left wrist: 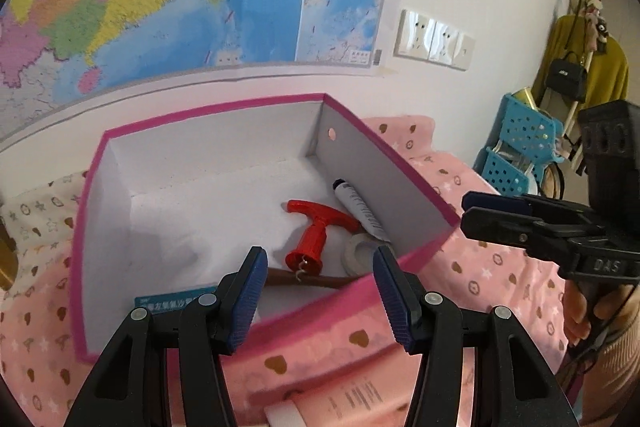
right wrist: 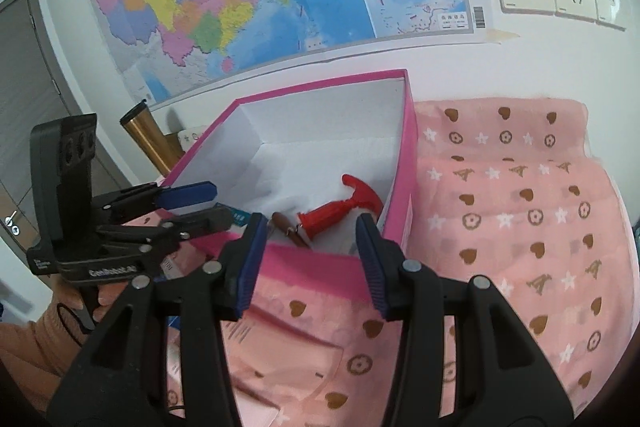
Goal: Organize rigid objects
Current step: 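Move the right gripper to the large peach tube and grasp its middle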
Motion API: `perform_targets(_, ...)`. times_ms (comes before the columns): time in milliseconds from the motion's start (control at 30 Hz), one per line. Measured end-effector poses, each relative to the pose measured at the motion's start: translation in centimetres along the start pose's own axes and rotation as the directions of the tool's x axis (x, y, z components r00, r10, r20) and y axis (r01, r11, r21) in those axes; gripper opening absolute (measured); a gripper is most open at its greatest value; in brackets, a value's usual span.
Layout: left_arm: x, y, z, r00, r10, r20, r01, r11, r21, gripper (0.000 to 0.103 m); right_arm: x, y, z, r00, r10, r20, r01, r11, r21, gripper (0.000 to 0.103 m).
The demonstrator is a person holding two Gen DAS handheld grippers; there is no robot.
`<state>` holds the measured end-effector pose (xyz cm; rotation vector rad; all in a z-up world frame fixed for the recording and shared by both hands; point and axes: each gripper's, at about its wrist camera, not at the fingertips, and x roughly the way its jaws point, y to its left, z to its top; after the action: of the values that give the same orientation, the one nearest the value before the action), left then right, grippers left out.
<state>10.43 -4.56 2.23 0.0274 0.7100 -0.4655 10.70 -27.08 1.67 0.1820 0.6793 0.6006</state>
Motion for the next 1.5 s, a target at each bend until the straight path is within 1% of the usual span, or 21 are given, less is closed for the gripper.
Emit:
perform_targets(200,-2.7,0.3,-1.8,1.0,-0.012,0.027,0.012,1.0,-0.012,0.057,-1.8,0.2,-1.9,0.999,0.046,-0.003,-0.046,0.999,0.02,0.048)
perform_targets(300,-3.2,1.0,-3.5,1.0,-0.016,0.017,0.016,0.999,-0.044,0.057,-1.9,0.2,-3.4,0.997,0.069,-0.033,-0.067,0.997,0.041,0.049)
perform_targets(467,-2.7,1.5,-6.5,0.998,-0.016,-0.054,0.013,0.997,-0.071,0.057,-0.8,-0.4,-6.7,0.99,0.088,-0.113,-0.077,0.992,0.101,0.05)
perform_targets(567,-2.1,1.3,-8.2,0.995,-0.023,-0.102,0.017,0.998,-0.061,0.057,0.2,-0.8,-8.6,0.982,0.099,-0.161,-0.076,0.987,0.141,0.05)
perform_targets(700,-1.9,1.0,-9.8,0.989,-0.065,-0.136,0.055,0.996,-0.074,0.057,0.9,-0.9,-10.0,0.976,0.109,-0.19,-0.075,0.982,0.174,0.05)
perform_targets(800,-1.8,0.8,-10.5,0.985,-0.086,-0.149,0.074,0.994,-0.081,0.057,1.3,-0.9,-10.6,0.972,0.118,-0.202,-0.079,0.979,0.187,0.05)
perform_targets(933,-1.4,0.7,-11.3,0.976,-0.126,-0.18,0.109,0.989,-0.099,0.057,1.5,-0.8,-10.7,0.97,0.12,-0.211,-0.08,0.979,0.189,0.05)
perform_targets(1167,-1.1,1.7,-12.4,0.971,-0.11,-0.214,0.082,0.987,-0.134,0.057,1.8,-0.9,-10.9,0.969,0.117,-0.22,-0.072,0.977,0.203,0.051)
perform_targets(1300,-1.3,2.5,-12.2,0.974,-0.092,-0.207,0.061,0.987,-0.15,0.057,2.0,-1.1,-11.1,0.967,0.12,-0.226,-0.072,0.975,0.21,0.051)
perform_targets(1500,-0.5,2.8,-11.5,0.973,-0.098,-0.207,0.064,0.984,-0.164,0.057,2.4,-1.3,-11.4,0.966,0.111,-0.233,-0.057,0.973,0.224,0.051)
